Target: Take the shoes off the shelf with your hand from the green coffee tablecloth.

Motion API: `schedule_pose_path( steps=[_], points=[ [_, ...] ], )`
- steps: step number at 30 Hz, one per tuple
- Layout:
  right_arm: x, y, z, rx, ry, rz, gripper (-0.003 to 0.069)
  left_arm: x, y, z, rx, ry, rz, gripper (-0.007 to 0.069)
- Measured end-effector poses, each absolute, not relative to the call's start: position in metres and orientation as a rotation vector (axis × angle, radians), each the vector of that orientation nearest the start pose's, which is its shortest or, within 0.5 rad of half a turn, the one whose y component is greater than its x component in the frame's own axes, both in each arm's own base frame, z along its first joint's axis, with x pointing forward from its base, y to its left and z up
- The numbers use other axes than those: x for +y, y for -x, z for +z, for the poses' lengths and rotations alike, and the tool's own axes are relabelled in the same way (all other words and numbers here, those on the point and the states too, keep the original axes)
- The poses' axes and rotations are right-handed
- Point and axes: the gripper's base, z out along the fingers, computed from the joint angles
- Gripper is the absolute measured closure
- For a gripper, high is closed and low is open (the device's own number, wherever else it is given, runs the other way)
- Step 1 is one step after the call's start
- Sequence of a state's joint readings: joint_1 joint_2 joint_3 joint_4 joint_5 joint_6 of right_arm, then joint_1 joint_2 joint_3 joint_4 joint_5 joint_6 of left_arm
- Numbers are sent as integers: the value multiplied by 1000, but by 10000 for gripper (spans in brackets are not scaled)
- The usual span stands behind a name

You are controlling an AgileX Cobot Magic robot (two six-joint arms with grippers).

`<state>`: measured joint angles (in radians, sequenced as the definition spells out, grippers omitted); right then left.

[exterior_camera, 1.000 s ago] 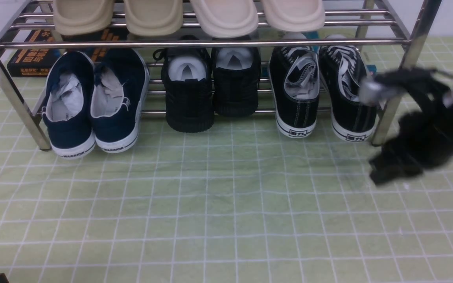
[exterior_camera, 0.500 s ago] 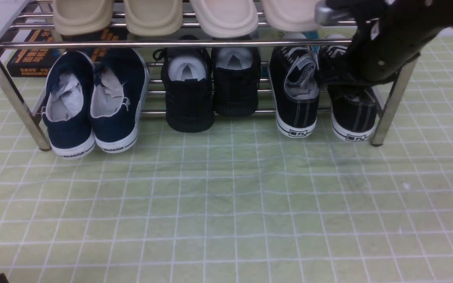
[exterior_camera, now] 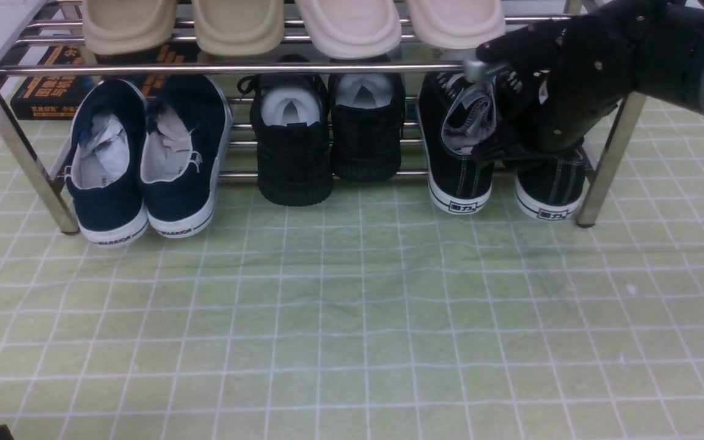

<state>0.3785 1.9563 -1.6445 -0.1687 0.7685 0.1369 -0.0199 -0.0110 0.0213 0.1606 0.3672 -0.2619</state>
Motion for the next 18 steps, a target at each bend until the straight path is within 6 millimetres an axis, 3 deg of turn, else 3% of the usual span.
schedule_pose_path(
  steps=[8, 11, 17, 18],
  points=[
    [151, -413, 261, 2526, 424, -21, 646, 4, -53, 174, 1852, 125, -38, 383],
    [149, -409, 265, 2549, 423, -32, 657, 4, -53, 174, 1852, 125, -38, 383],
    [139, -378, 299, 2658, 382, -18, 657, 4, -53, 174, 1852, 125, -38, 383],
    [136, -366, 311, 2697, 367, 7, 657, 4, -53, 174, 1852, 125, -38, 383]
  ],
)
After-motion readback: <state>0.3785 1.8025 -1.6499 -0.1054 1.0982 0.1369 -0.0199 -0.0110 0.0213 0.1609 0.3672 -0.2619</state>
